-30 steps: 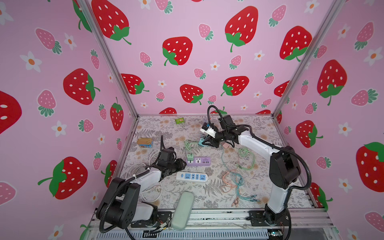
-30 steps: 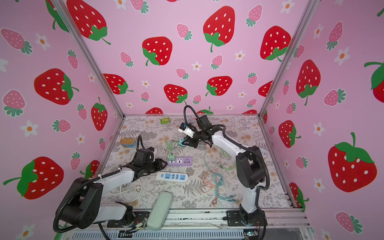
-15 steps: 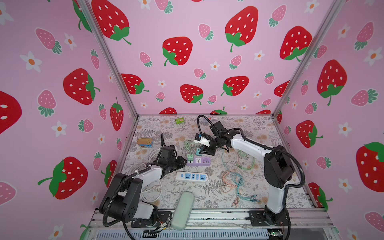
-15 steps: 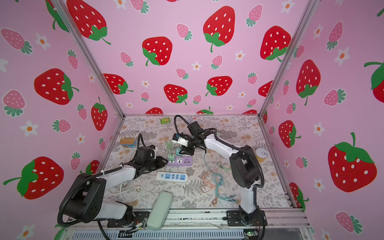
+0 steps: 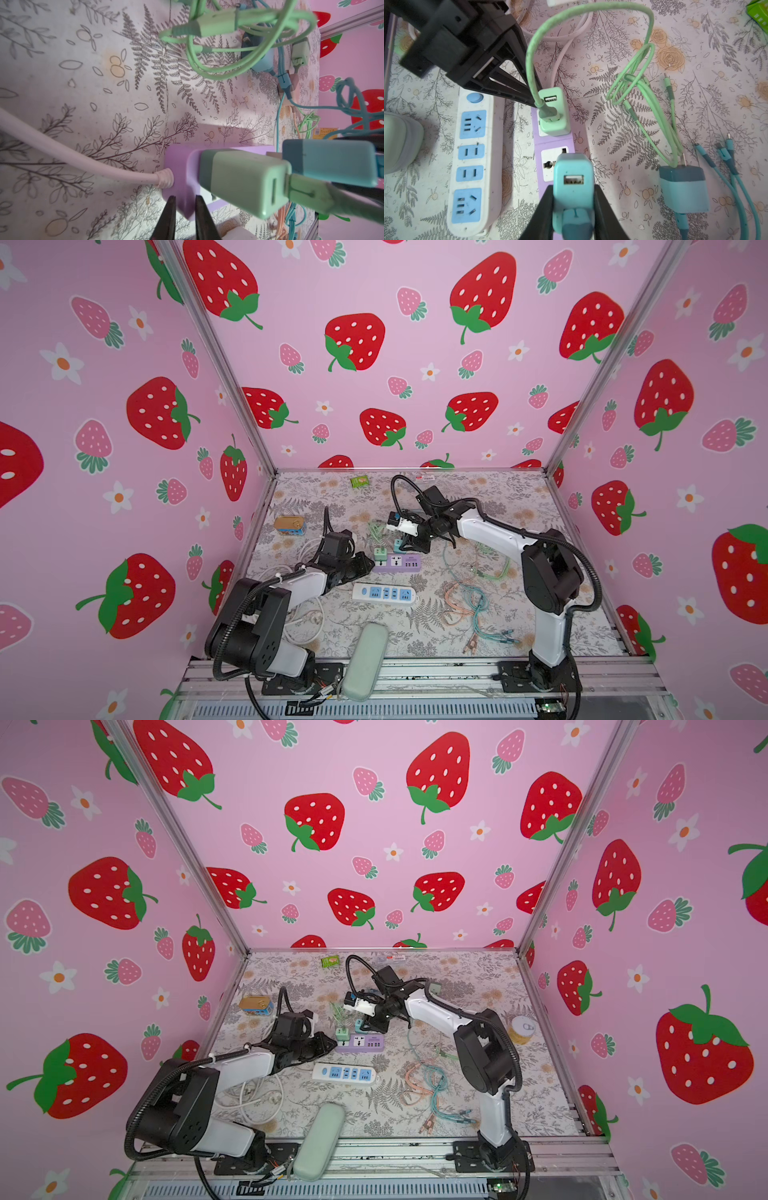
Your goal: Insert the plug
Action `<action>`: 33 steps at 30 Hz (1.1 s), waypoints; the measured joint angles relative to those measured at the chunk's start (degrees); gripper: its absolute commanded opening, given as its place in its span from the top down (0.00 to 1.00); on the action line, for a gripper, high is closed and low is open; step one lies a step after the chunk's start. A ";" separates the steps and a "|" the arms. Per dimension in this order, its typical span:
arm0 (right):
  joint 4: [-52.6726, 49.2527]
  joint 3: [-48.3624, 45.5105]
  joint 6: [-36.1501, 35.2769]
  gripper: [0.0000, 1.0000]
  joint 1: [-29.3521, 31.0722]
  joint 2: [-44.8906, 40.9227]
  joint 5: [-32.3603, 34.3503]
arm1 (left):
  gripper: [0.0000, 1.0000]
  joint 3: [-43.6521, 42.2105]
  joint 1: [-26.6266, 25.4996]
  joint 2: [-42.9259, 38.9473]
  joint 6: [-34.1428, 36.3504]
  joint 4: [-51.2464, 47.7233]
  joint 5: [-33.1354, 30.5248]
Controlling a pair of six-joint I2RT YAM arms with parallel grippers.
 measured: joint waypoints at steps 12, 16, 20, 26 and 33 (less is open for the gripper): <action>-0.07 0.13 -0.61 1.00 1.40 1.44 0.37 | 0.84 0.00 0.42 0.24 0.02 0.72 0.39; -0.07 0.22 -0.94 1.00 1.64 1.86 0.66 | 0.84 -0.02 0.63 0.24 0.00 0.90 0.52; -0.09 0.46 -1.07 1.00 1.75 1.95 1.22 | 0.84 -0.02 0.81 0.24 0.00 0.94 0.55; -0.07 0.96 -1.14 1.00 1.95 2.43 1.88 | 0.85 -0.02 1.05 0.24 0.02 1.03 0.57; -0.04 1.11 -1.33 1.00 2.21 2.56 2.08 | 0.85 -0.04 1.25 0.24 0.02 1.05 0.61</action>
